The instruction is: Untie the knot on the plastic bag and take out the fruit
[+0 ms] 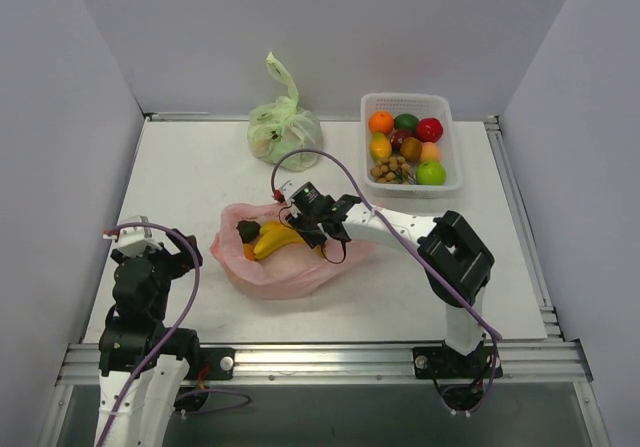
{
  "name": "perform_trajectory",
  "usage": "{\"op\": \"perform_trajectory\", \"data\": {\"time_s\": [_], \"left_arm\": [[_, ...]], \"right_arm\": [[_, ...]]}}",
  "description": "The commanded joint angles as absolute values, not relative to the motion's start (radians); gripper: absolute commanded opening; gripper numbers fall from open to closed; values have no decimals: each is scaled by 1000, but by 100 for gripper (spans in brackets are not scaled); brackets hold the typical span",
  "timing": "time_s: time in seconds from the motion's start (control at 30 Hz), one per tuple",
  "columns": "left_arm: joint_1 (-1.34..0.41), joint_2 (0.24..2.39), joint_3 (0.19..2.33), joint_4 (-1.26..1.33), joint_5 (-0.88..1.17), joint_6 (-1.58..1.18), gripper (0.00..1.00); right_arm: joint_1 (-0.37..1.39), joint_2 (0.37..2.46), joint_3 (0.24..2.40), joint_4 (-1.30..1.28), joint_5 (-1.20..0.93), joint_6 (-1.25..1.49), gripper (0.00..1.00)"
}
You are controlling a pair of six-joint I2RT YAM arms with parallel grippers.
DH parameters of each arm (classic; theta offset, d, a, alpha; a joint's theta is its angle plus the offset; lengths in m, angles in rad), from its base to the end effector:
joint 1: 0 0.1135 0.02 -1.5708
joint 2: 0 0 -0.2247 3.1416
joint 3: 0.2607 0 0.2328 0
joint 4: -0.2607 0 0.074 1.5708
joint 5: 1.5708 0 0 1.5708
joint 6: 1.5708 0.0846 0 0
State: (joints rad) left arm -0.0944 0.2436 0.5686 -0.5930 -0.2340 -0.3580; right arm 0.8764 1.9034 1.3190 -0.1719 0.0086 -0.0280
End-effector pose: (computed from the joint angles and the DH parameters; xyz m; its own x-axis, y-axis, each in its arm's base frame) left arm 0.1478 0.0057 0.2550 -0.2010 -0.3233 -0.9247 -0.2150 0.9355 -0.2804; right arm 0.2754 0.3295 0.1430 -0.4176 -0.5452 -0.7269 -0.7764 0.6297 -0.0263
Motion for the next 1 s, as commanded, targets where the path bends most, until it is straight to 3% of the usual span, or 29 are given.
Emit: {"op": "perform_trajectory", "data": {"time_s": [0.0, 0.07, 0.47, 0.97], "left_arm": [[-87, 244, 574, -545, -225, -350, 95], [-87, 242, 572, -545, -227, -350, 95], [-89, 241, 574, -545, -224, -348, 95], [-87, 242, 574, -545, -221, -348, 95]], "right_arm": [[874, 1862, 1290, -184, 9, -26, 4], [874, 1833, 1286, -184, -24, -21, 0], [873, 1629, 1227, -180, -196, 0, 0], [804, 1542, 1167, 69, -460, 225, 0]]}}
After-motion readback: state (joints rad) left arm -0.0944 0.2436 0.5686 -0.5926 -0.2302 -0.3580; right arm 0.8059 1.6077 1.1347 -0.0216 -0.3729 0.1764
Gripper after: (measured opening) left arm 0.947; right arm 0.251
